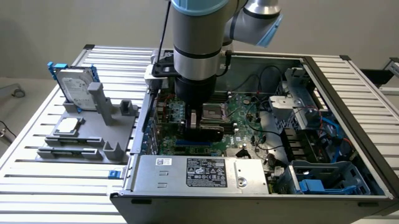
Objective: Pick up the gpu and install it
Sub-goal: 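Insert the gpu into the slot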
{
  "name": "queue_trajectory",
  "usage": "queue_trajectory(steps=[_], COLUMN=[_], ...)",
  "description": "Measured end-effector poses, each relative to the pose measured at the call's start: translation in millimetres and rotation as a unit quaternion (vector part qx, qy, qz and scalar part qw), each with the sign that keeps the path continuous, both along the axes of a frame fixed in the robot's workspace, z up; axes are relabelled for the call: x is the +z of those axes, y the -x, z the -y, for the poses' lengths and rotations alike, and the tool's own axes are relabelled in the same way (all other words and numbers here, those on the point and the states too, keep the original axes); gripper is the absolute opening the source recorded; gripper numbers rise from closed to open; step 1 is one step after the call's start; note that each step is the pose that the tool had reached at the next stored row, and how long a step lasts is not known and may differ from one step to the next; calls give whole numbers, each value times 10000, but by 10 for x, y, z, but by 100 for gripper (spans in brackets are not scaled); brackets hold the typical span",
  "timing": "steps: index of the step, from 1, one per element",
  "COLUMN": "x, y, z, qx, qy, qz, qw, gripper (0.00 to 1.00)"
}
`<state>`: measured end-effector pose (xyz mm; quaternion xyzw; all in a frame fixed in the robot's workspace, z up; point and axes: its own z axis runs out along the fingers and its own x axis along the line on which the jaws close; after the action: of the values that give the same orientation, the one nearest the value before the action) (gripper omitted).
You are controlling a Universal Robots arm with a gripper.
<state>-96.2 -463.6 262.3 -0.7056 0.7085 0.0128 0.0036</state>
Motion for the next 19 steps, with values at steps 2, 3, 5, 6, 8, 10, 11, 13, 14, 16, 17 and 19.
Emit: queue_trajectory(steps=[2,3,5,6,8,10,11,13,14,16,17,19], x=[0,0,0,0,0,0,0,0,0,0,0,0], y=[-1,-1,-4,-7,-10,-11,-12,-13,-15,-15,-16,-15], z=[-1,-1,-1,-1,-1,-1,-1,-2,-3,-4,-5,-6], qx=[14,21,37,49,69,83,88,90,90,91,91,90], qy=[0,0,0,0,0,0,0,0,0,0,0,0], qz=[0,0,0,0,0,0,0,0,1,1,2,5], qw=[10000,10000,10000,10000,10000,10000,10000,10000,10000,10000,10000,10000], gripper=[26,26,26,26,26,26,26,26,26,26,26,26])
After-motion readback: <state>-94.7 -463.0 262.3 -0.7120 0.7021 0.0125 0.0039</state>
